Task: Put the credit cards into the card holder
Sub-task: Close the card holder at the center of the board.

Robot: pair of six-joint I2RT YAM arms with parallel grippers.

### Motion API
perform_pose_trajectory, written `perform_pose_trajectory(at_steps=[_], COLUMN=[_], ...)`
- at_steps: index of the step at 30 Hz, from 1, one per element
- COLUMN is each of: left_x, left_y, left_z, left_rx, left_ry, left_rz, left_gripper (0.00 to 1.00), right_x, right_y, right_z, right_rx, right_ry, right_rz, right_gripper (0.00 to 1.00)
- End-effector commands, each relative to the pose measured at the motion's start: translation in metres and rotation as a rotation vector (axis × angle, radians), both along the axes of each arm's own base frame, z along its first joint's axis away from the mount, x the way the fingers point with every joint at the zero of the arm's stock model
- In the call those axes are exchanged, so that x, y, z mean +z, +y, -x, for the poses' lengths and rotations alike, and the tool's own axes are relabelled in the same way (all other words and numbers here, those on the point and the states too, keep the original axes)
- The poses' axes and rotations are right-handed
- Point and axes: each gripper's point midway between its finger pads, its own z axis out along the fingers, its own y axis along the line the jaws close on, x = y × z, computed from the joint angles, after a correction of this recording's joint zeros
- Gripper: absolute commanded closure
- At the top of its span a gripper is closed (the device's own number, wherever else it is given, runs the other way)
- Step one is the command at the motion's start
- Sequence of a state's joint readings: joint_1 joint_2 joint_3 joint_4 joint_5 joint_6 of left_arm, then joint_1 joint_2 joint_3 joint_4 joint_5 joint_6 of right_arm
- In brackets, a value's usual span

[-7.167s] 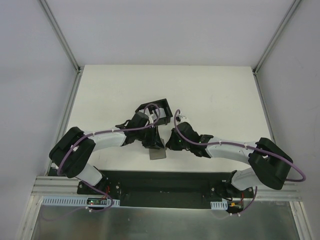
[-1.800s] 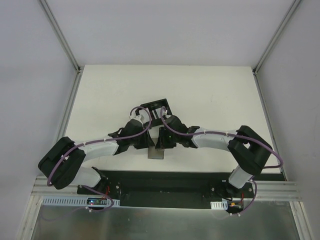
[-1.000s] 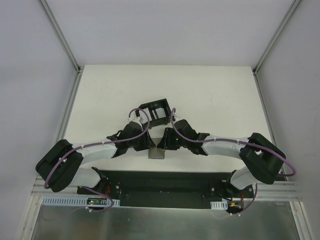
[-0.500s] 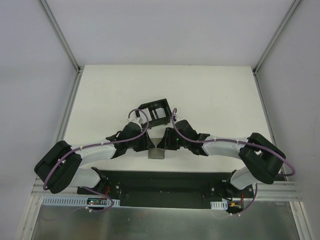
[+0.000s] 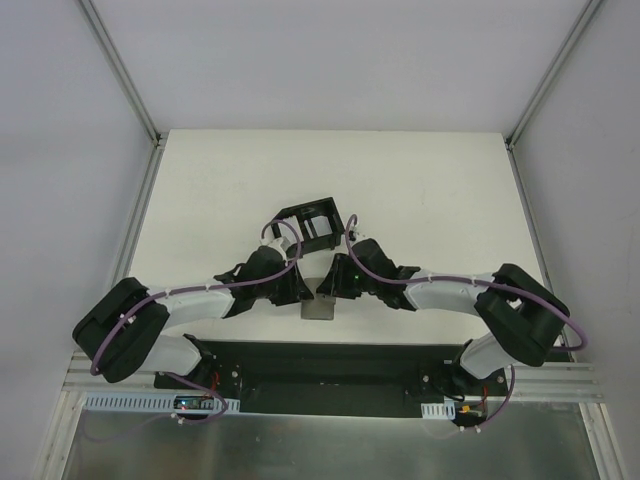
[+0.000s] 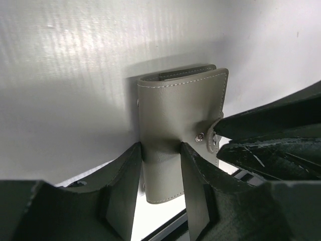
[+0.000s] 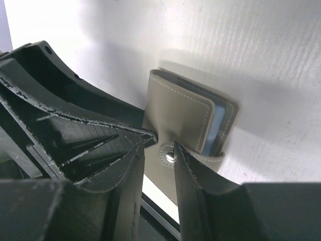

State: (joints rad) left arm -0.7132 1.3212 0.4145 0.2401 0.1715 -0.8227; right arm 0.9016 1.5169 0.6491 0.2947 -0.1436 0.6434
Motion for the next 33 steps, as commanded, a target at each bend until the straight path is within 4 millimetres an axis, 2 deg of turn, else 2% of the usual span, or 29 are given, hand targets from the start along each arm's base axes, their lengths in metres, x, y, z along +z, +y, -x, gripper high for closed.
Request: perform_pose_trajectory(at_steps=[1,5,8,11,14,18,21,24,31,33], left_x=[-0.040,-0.044,-0.044,-0.042,-0.041,-0.040,-0.039,-0.038,-0.039,-0.040], left_y=[0.023,0.024,0.025,0.024,0.025,0.025,0.026,0.025,0.024,0.024], left_z=[0.037,0.040,0.039,0.037,0.037,0.037,0.035,0.034,0.035,0.036], left_rx=[-0.037,-0.036,-0.031,-0.027,-0.030,-0.027,-0.023,-0.023,-0.043,-0.048], left_ry=[0.150,0.167,0.161,0.152,0.144,0.137,0.129,0.122,0.116,0.118], left_rz=[-0.133,-0.143,-0.144,-0.139,-0.139,-0.140,-0.140,-0.140,-0.152,-0.161], left_gripper=[0.64,0.64,0.65,0.65,0.65,0.64,0.63,0.63,0.62,0.62], right_x=[0.000,-0.007,-0.008,0.002,0.022,0.031,0.023,0.015,0.007,0.009], right_y=[0.004,0.003,0.000,-0.001,-0.004,-0.027,-0.047,-0.054,-0.043,-0.034], right_z=[-0.004,-0.002,-0.001,-0.002,-0.006,-0.006,0.002,0.010,0.012,0.009], right_rx=[-0.015,-0.017,-0.020,-0.006,-0.003,-0.026,-0.056,-0.073,-0.040,-0.035], right_ry=[0.000,0.022,0.020,-0.015,-0.071,-0.102,-0.066,-0.033,0.010,0.006], right_rz=[-0.018,-0.010,-0.003,-0.013,-0.016,0.083,0.157,0.157,0.148,0.114], right_gripper=[0.68,0.74,0.75,0.75,0.75,0.75,0.75,0.75,0.77,0.77])
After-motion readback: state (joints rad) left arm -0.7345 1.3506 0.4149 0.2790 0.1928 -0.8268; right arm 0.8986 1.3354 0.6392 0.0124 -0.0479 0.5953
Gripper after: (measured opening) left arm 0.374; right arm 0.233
